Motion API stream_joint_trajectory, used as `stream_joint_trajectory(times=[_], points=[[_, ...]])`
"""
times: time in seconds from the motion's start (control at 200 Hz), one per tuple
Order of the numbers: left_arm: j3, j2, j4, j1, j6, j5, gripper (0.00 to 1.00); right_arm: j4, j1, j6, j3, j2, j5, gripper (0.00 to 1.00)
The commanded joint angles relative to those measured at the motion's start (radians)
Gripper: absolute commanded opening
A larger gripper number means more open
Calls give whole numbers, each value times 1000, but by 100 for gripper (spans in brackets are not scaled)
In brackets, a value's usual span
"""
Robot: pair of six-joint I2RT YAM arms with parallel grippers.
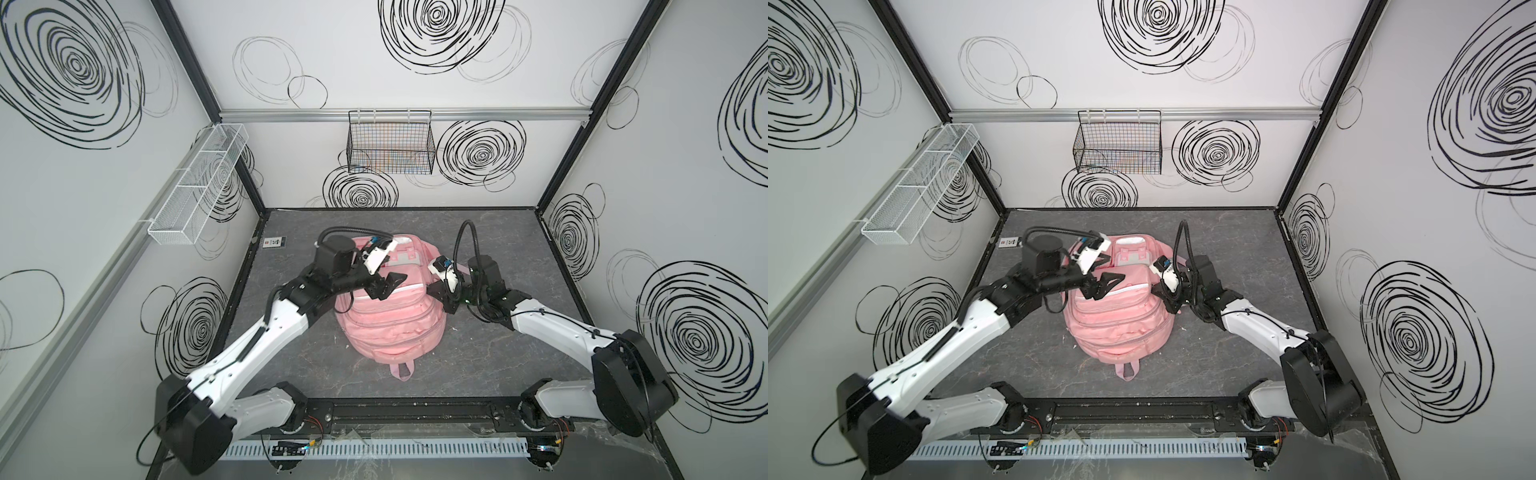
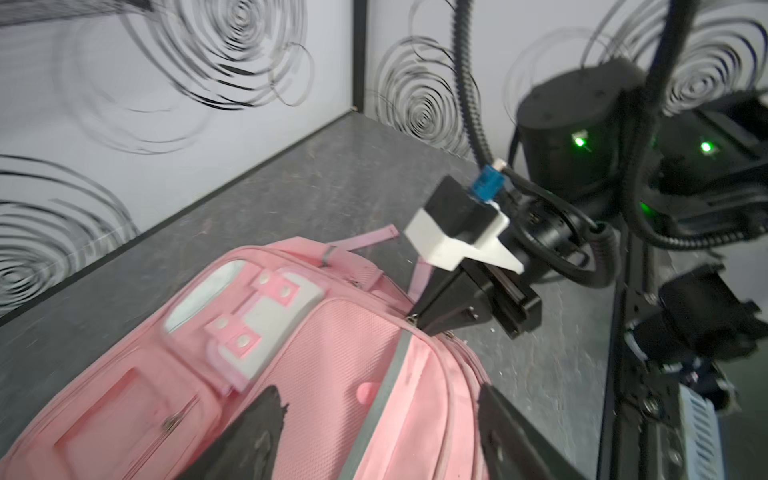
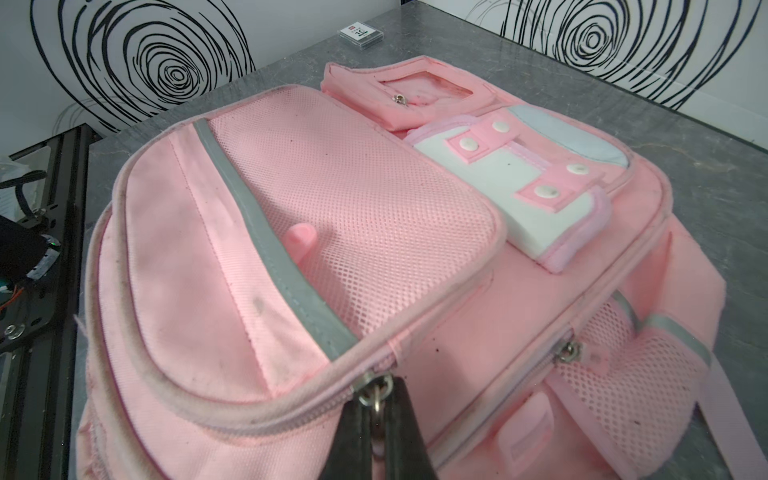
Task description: Pack the student bag
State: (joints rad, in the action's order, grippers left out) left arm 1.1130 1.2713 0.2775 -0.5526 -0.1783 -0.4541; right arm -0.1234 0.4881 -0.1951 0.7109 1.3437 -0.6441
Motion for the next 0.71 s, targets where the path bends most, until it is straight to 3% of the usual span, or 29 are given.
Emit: stream_joint_trajectory(times=[0.0, 0.135, 0.365, 0.475, 0.555, 0.66, 0.7], points=[[115, 148, 176, -3, -180, -143, 70, -105, -4, -63, 39, 9, -86, 0], [187, 280, 249, -1, -197, -240, 70, -107, -6, -70, 38, 26, -99, 0], [244, 414, 378, 15, -263, -312, 67, -119, -14, -83, 29, 23, -104, 0], [252, 442, 371, 35, -242, -290, 63, -113, -22, -84, 38, 23, -120, 0], [262, 457, 387, 49, -251, -311, 54, -117, -27, -83, 36, 19, -125, 0], [282, 481, 411, 61, -258, -381, 20, -124, -33, -84, 32, 19, -129, 0], [292, 491, 427, 61, -267, -408, 12, -124, -37, -82, 33, 22, -128, 0]])
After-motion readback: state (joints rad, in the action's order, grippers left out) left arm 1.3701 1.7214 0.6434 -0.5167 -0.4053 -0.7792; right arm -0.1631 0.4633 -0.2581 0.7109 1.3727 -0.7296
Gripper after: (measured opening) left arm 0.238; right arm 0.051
